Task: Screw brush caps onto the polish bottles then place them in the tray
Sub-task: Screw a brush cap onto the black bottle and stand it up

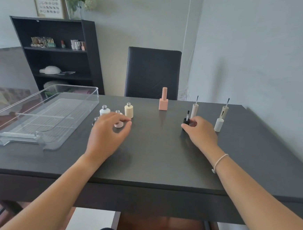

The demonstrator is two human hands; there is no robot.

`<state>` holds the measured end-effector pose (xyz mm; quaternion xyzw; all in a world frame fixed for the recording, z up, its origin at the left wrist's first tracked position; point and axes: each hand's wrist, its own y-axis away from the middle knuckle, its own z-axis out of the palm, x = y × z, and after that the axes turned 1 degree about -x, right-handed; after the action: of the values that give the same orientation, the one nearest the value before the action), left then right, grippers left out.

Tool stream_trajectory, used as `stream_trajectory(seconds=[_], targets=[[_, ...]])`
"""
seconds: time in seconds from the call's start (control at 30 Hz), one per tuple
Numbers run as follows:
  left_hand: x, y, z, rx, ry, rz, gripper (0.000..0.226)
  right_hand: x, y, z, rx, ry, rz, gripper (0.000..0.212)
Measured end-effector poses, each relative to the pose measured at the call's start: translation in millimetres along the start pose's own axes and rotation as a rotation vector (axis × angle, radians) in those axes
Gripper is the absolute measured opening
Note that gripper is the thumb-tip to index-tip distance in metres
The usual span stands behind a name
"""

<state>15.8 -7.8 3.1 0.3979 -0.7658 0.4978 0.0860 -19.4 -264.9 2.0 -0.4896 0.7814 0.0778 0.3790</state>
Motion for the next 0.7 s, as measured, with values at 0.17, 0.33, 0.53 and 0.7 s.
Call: stream_trajectory(seconds=[0.17, 0.33, 0.53, 0.7], targets=[[-24, 6, -33, 0.144, -0.097, -0.112, 0.020, -16, 6, 12, -0.061, -0.080, -0.106, 0.026], [-38, 6, -29, 0.012, -0.097, -0.372, 0.055, -35, 16, 24, -0.130, -0.142, -0.188, 0.019], [-53, 0, -25, -0.125, -0.160, -0.469, 0.046, -44, 21, 40, -0.188, -0.179, -0.257, 0.018], [-54, 1, -33, -0.085, -0.129, -0.438, 0.032, -43, 20, 40, -0.175, -0.276, -0.263, 0.018]])
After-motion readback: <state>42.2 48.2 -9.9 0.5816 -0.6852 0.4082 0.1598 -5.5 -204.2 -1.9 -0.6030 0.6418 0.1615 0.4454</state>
